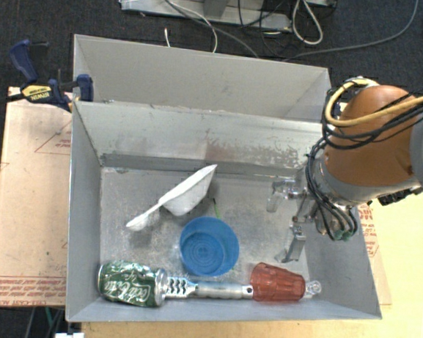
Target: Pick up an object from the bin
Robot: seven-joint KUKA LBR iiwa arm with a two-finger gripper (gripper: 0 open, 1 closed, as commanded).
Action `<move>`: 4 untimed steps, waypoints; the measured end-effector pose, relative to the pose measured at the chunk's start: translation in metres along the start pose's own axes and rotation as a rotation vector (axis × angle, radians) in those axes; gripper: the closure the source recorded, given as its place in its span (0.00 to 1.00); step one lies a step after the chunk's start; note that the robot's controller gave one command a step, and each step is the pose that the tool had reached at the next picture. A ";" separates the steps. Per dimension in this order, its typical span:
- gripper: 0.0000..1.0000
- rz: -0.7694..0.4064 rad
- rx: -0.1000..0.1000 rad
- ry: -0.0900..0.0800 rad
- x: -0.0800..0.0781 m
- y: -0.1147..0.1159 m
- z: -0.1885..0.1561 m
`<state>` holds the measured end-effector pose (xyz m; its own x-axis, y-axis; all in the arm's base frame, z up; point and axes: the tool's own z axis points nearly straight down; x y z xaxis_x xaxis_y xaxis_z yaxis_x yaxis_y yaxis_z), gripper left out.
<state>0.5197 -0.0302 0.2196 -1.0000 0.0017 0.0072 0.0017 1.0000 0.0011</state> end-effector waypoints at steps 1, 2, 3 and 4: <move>0.00 -0.002 0.001 -0.008 -0.001 0.000 -0.004; 0.00 -0.092 0.001 -0.012 0.015 -0.020 0.070; 0.00 -0.204 0.001 -0.013 0.025 -0.032 0.089; 0.00 -0.417 0.001 -0.007 0.031 0.060 0.093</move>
Offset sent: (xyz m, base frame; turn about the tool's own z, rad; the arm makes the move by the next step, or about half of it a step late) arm -0.0358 -0.0407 -0.1496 -0.1875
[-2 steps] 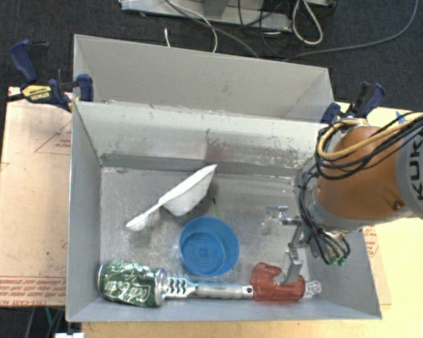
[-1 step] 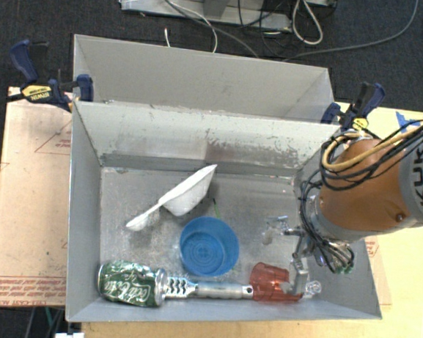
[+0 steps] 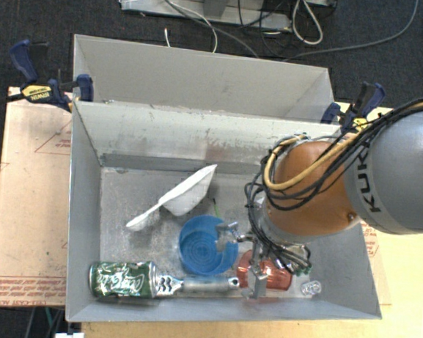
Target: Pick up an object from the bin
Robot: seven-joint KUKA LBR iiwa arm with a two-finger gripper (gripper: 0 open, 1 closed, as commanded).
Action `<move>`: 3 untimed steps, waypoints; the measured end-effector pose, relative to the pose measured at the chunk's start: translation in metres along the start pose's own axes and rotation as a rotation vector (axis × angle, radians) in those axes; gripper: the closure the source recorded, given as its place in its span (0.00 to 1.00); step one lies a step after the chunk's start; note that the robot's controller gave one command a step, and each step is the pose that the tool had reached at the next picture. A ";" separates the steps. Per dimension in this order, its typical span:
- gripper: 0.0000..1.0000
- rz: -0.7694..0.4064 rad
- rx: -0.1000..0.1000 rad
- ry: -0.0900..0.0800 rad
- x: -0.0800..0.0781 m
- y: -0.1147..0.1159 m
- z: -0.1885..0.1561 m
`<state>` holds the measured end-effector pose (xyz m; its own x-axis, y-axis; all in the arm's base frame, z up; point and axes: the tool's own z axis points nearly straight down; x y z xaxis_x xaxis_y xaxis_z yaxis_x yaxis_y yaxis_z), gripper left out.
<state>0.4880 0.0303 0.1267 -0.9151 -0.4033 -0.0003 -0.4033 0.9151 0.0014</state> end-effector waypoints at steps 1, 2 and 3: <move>0.00 0.234 0.006 -0.016 0.029 -0.059 0.044; 1.00 0.137 -0.004 -0.012 -0.008 0.031 0.056; 1.00 0.138 -0.004 -0.012 -0.008 0.031 0.056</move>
Offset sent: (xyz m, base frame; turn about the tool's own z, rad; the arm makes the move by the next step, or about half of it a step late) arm -0.0065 0.0298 -0.0567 0.1395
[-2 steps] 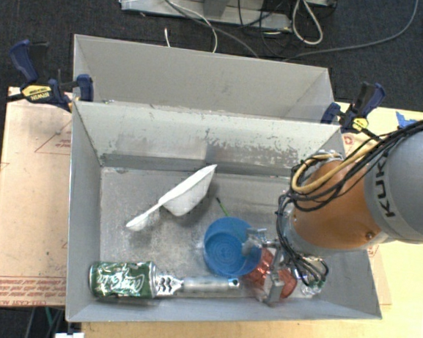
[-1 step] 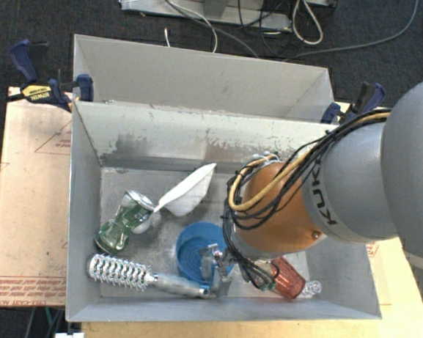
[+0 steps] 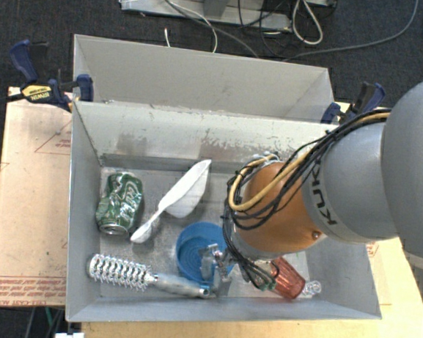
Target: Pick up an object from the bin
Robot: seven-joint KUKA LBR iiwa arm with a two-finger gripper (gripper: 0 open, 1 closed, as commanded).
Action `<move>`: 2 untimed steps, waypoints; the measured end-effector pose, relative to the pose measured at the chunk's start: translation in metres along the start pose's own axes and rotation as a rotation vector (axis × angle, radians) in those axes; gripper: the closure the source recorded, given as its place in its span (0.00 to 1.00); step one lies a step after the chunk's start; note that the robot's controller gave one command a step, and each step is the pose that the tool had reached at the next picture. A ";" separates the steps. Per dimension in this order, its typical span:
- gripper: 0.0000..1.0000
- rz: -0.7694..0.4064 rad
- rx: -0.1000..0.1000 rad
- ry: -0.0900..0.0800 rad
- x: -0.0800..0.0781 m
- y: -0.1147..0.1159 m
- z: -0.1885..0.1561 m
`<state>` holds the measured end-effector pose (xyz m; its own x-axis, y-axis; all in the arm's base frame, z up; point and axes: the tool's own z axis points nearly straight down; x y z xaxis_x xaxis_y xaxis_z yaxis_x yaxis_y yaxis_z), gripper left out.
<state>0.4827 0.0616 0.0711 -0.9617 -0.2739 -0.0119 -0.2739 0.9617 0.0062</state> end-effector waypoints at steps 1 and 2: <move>1.00 0.000 -0.001 0.009 0.002 0.000 -0.026; 1.00 -0.001 -0.001 0.009 0.002 0.001 -0.061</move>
Offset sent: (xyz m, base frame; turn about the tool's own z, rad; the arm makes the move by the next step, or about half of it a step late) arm -0.0020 -0.0003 0.0877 -0.0004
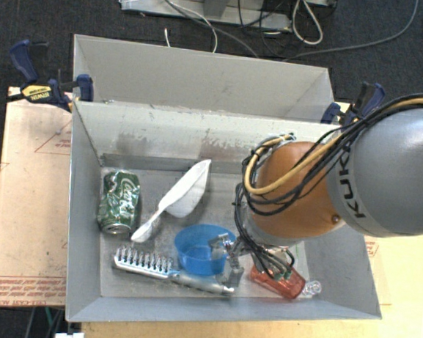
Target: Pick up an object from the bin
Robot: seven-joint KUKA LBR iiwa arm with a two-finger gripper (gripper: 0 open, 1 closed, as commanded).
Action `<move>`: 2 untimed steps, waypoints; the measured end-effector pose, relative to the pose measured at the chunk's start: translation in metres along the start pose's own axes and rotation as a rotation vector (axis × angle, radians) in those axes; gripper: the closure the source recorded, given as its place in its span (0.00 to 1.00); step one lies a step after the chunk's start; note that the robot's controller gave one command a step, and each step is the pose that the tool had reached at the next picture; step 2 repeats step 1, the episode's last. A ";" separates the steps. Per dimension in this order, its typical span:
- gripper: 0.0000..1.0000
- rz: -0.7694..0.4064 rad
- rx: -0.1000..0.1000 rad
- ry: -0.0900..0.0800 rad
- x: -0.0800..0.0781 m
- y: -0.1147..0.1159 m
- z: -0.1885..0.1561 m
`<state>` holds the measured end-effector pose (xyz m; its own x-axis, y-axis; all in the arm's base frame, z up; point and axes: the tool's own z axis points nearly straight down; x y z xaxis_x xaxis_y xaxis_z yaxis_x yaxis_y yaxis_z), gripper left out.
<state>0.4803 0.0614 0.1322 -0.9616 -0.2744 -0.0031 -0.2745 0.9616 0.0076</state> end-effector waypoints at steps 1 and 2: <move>1.00 0.000 0.000 0.000 0.000 0.001 -0.039; 1.00 0.000 0.000 0.000 0.000 0.001 -0.039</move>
Offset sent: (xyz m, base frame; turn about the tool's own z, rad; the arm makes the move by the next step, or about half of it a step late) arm 0.0002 0.0004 0.0611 0.0004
